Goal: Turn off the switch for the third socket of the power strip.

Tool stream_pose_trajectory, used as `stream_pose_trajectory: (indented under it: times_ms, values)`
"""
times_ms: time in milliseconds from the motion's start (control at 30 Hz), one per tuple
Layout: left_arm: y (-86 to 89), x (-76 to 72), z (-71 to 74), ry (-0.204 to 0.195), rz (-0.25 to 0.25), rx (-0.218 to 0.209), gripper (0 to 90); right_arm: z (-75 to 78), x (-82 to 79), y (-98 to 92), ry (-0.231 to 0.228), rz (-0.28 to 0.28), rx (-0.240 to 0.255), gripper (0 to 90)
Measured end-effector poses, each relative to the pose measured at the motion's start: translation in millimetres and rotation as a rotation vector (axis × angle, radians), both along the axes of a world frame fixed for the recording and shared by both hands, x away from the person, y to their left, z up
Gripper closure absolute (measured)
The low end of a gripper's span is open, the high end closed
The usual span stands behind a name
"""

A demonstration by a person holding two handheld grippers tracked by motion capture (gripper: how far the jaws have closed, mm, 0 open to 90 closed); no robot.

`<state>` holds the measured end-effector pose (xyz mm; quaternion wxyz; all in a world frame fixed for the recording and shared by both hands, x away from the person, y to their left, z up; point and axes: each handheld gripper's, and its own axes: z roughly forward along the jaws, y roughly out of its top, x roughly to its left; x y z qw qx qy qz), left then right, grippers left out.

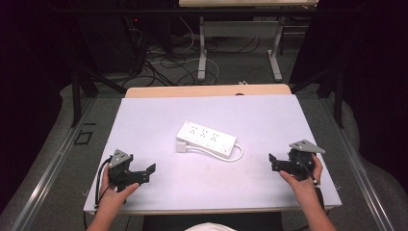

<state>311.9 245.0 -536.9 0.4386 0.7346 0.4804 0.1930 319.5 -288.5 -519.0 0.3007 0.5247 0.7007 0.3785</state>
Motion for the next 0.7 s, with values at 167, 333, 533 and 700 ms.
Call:
stream_pose_trajectory:
  times_ms: [167, 333, 533, 700]
  values:
    - [1.5, -2.6, 1.5, 0.007, 0.012, -0.017, 3.0, -2.2, -10.1, 2.8, -0.011, 0.011, 0.025, 0.4]
    - [0.9, -2.2, 2.9, 0.034, 0.016, -0.036, 3.1, -3.1, -8.7, 6.3, -0.017, 0.036, 0.018, 0.5]
    - [-6.7, -5.4, 13.9, 0.018, 0.015, -0.043, 3.1, -4.6, -6.9, 6.8, -0.021, 0.060, 0.019, 1.1]
    - [-17.5, -4.9, 24.7, -0.001, -0.002, -0.041, 4.8, -3.3, -8.4, 7.7, -0.033, 0.062, 0.023, 1.4]
